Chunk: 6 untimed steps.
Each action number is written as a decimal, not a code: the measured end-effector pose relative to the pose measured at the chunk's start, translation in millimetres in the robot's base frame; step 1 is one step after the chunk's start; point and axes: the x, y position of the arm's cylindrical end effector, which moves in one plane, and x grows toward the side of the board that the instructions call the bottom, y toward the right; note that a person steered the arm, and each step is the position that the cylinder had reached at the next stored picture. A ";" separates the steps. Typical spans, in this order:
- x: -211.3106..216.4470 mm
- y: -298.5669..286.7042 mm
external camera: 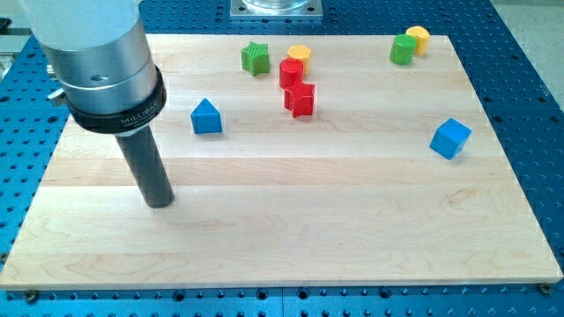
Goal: Move the blue triangle into the red star
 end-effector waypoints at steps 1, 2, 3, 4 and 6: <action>-4.8 -9.8; -45.1 -23.5; -71.3 -23.9; -112.3 -23.9; -121.3 85.0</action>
